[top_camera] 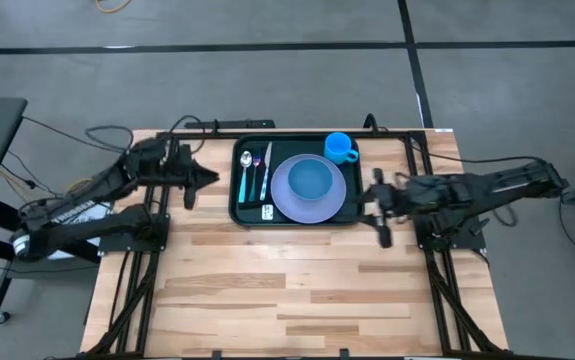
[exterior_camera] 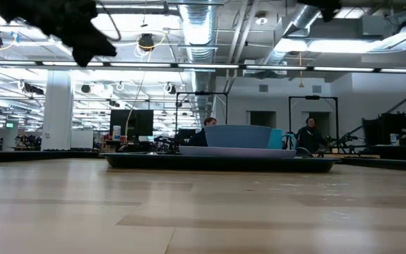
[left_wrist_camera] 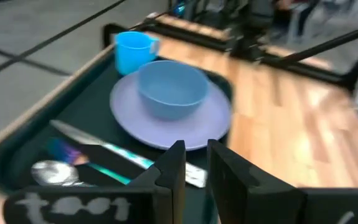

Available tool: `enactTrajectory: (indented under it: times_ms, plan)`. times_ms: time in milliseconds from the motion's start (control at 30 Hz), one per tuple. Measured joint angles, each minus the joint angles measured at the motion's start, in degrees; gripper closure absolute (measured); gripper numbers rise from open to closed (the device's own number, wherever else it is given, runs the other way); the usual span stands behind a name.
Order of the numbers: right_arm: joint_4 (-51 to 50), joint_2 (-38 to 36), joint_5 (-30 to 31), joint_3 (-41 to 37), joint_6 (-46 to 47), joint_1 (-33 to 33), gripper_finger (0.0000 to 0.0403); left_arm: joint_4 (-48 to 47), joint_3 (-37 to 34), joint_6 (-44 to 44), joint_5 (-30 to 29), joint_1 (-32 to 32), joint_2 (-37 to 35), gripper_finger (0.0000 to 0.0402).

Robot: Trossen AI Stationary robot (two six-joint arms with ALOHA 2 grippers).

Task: Set up tray
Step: Return to Home Position

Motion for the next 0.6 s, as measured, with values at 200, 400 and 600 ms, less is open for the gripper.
enactTrajectory:
  times_ms: [200, 400, 600]
  plan:
    - [6.35, -15.21, 2.02, -13.0, 2.89, 2.26, 0.0239, 12.47, -14.94, -3.87, 2.28, 1.13, -12.32, 0.0346]
    - [14.93, -27.52, 2.99, -25.04, 3.91, 2.86, 0.0239, 15.03, -23.85, -6.05, 2.27, 1.14, -24.79, 0.0346]
    - [15.58, -34.69, 3.27, -32.39, 4.43, 2.83, 0.0239, 15.05, -28.7, -9.46, 2.28, 1.14, -34.76, 0.0346]
